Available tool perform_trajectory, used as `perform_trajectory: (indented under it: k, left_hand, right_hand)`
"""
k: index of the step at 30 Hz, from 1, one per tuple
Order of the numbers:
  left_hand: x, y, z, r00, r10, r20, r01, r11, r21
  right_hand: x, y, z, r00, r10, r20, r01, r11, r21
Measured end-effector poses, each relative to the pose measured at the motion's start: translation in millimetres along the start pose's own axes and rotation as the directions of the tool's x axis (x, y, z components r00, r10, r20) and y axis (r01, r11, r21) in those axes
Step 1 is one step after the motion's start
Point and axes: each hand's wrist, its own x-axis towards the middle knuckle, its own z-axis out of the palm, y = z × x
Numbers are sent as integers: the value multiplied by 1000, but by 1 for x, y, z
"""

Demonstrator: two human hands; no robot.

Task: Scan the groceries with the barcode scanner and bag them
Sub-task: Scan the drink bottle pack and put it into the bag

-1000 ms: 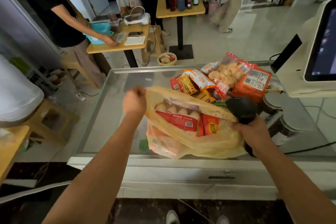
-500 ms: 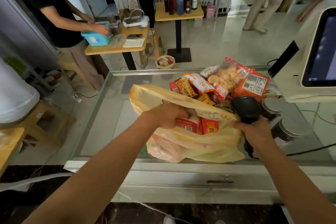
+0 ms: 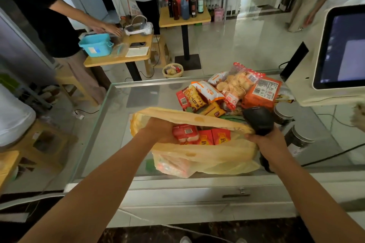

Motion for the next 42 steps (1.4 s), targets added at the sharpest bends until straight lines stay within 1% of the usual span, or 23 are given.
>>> perform_trajectory:
  k: [2, 4, 8, 13, 14, 15, 16, 17, 18, 19, 20, 21, 22, 23, 24, 25, 26, 27, 30, 32, 36, 39, 42]
  left_hand:
    - [-2, 6, -5, 999, 14, 48, -14, 1000, -6]
    - [-6, 14, -7, 997, 59, 59, -60, 998, 8]
    - [-11, 23, 2, 991, 122, -54, -119, 991, 57]
    - [-12, 26, 8, 995, 53, 83, -54, 998, 12]
    - [-16, 29, 1, 995, 62, 76, -60, 998, -26]
    - [-22, 31, -8, 998, 60, 29, -58, 996, -72]
    - [-30, 32, -16, 997, 29, -77, -40, 988, -146]
    - [-41, 31, -24, 970, -67, -234, 4, 966, -258]
    - [-51, 28, -27, 880, -209, -427, 46, 931, -361]
    - [-60, 21, -27, 719, -359, -595, 101, 901, -422]
    - [-68, 13, -24, 578, -509, -639, 219, 850, -479]
    - [-73, 1, -17, 487, -647, -587, 372, 761, -531]
    - [-77, -9, -11, 463, -765, -448, 487, 641, -593]
    - [-76, -17, -4, 497, -832, -247, 499, 507, -703]
    - [-76, -20, -3, 571, -821, -23, 440, 329, -836]
    - [-75, -19, -5, 664, -729, 165, 343, 102, -934]
    - [-76, -18, -10, 724, -640, 257, 266, -84, -960]
    - [-75, -17, -16, 750, -604, 269, 195, -186, -963]
    - [-65, -18, -45, 759, -593, 269, 14, -398, -917]
    - [-60, -19, -65, 778, -574, 256, -48, -461, -886]
    - [-59, -24, -91, 782, -590, 201, -116, -455, -883]
    - [-65, -24, -102, 771, -613, 174, -94, -379, -920]
    - [-68, -21, -93, 772, -615, 162, -40, -301, -953]
  right_hand:
    - [-1, -1, 1, 1000, -2, -7, 2, 1000, -4]
    - [0, -1, 1, 1000, -1, -12, 1, 1000, -5]
    - [2, 1, 0, 1000, 23, -17, -22, 1000, 12]
    - [2, 4, -2, 999, 32, 0, -32, 999, -11]
    - [1, 3, -3, 999, 36, 13, -36, 999, -13]
    - [0, 3, -5, 998, 41, 37, -40, 999, -19]
    - [-1, 1, -8, 997, 50, 66, -48, 998, -32]
    - [0, 0, -12, 994, 60, 95, -55, 997, -59]
    - [1, 0, -15, 989, 79, 121, -68, 994, -90]
    - [2, -1, -18, 984, 102, 144, -84, 989, -123]
    - [3, -2, -20, 978, 131, 165, -104, 981, -162]
    - [3, -3, -21, 970, 154, 188, -114, 972, -204]
    - [3, -5, -22, 965, 170, 199, -121, 964, -237]
    - [2, -8, -21, 964, 166, 206, -112, 962, -250]
    - [1, -12, -21, 968, 143, 204, -92, 966, -243]
    - [0, -18, -20, 977, 102, 188, -59, 974, -221]
    - [0, -25, -20, 986, 58, 157, -27, 981, -194]
    - [-1, -34, -20, 991, 14, 130, 8, 986, -169]
    - [0, -62, -22, 994, -57, 94, 69, 990, -120]
    - [2, -79, -20, 994, -89, 55, 94, 990, -104]
    - [5, -116, -10, 986, -161, -37, 159, 986, -47]
    - [4, -132, -8, 978, -201, -48, 199, 979, -45]
    - [4, -126, -7, 982, -184, -34, 181, 981, -70]
